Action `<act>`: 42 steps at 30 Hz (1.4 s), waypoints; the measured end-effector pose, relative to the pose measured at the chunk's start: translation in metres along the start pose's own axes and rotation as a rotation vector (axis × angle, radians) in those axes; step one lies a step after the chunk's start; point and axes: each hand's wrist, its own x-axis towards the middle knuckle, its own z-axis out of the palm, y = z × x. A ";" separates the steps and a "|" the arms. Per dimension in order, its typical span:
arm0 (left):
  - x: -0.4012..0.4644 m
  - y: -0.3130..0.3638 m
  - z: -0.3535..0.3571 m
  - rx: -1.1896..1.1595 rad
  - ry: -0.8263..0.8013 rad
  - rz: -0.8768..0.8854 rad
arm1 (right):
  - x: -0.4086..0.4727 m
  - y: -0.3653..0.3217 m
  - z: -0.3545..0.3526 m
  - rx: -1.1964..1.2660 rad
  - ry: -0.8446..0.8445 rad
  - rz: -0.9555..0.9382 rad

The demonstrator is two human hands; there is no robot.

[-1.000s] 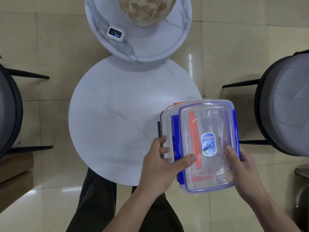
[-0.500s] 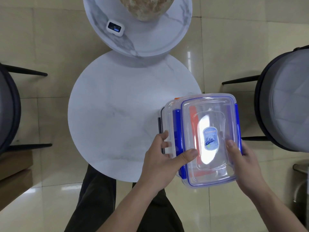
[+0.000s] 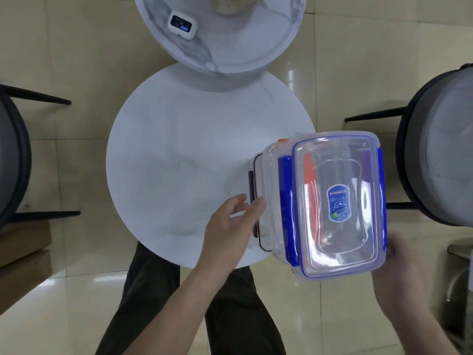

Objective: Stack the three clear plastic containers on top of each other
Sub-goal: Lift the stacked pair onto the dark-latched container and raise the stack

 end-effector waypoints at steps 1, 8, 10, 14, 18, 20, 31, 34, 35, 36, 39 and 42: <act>0.005 -0.005 -0.006 0.021 0.026 -0.003 | -0.004 0.015 -0.002 -0.005 0.030 0.036; 0.045 -0.028 -0.036 0.135 0.113 -0.053 | -0.044 0.107 0.021 -0.204 0.089 0.288; 0.059 -0.032 -0.039 0.177 0.112 -0.041 | -0.056 0.121 0.044 -0.211 0.039 0.379; 0.084 -0.035 -0.038 0.228 0.101 0.002 | -0.069 0.137 0.092 -0.192 -0.046 0.504; 0.105 -0.043 -0.030 0.270 0.067 0.037 | -0.067 0.139 0.129 -0.033 -0.075 0.574; 0.114 -0.046 -0.024 0.288 0.057 0.051 | -0.059 0.136 0.141 0.075 -0.080 0.593; 0.139 -0.047 0.005 0.294 0.003 0.109 | -0.040 0.132 0.161 0.201 -0.048 0.659; 0.142 -0.048 0.009 0.231 0.019 0.120 | -0.039 0.133 0.162 0.189 -0.056 0.651; 0.144 -0.049 0.011 0.213 0.030 0.120 | -0.038 0.133 0.162 0.182 -0.058 0.648; 0.145 -0.049 0.011 0.205 0.038 0.121 | -0.038 0.134 0.162 0.176 -0.062 0.649; 0.150 -0.045 0.012 0.204 0.045 0.132 | -0.036 0.135 0.162 0.153 -0.075 0.642; 0.157 -0.042 0.011 0.202 0.027 0.133 | -0.034 0.137 0.162 0.103 -0.084 0.623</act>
